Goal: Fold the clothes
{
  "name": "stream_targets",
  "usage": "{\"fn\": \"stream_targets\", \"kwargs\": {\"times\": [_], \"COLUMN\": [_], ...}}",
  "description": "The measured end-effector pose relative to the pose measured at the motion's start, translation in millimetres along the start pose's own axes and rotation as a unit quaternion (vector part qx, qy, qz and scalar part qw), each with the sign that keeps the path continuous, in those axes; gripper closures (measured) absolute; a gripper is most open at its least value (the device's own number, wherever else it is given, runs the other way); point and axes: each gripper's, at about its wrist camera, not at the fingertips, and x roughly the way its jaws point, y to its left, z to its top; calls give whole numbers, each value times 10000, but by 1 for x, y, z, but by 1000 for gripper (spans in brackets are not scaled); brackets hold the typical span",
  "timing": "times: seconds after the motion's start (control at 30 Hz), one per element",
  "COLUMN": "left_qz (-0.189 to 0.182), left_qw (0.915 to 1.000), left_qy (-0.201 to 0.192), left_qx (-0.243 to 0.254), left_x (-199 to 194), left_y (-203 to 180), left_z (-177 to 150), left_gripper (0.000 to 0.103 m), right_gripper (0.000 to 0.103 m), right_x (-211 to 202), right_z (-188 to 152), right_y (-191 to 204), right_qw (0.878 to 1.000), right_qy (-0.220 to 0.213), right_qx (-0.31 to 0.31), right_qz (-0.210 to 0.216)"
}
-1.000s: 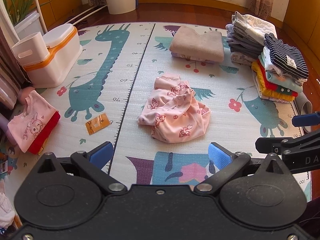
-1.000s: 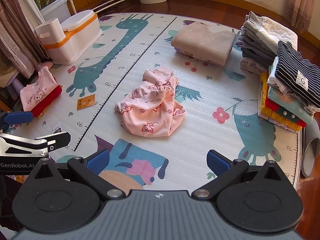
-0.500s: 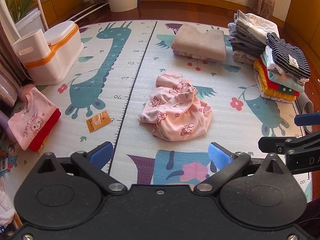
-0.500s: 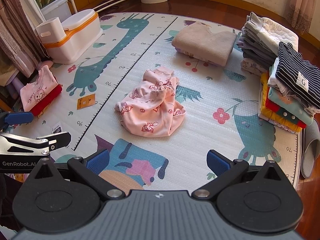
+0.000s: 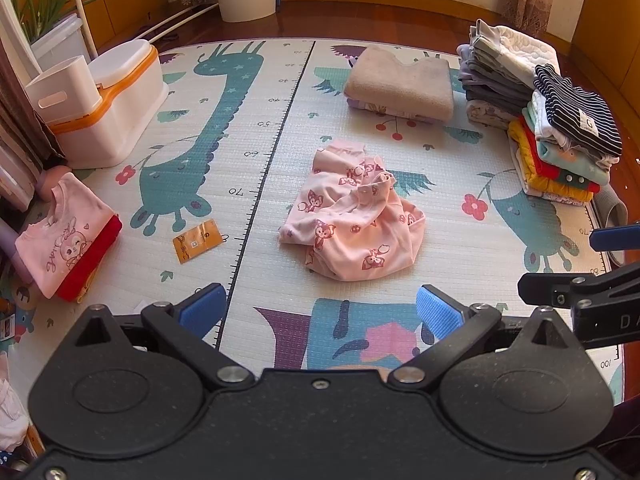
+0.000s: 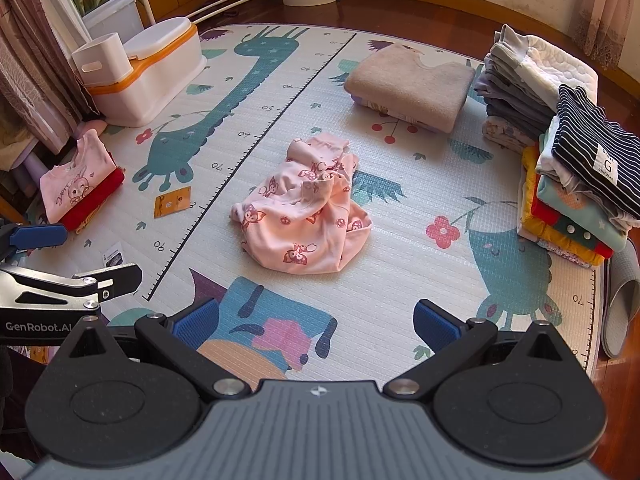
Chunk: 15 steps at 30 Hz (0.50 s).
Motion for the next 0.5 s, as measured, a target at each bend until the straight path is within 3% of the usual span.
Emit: {"fn": "stream_targets", "kwargs": {"times": [0.5], "left_qz": [5], "left_qw": [10000], "left_qy": [-14], "left_qx": [-23], "left_x": [0], "left_y": [-1], "left_z": [0], "left_gripper": [0], "right_gripper": [0], "right_x": [0], "right_z": [1], "right_y": [1], "right_qw": [10000], "right_qy": [3], "right_qx": [-33], "right_qz": [1]}}
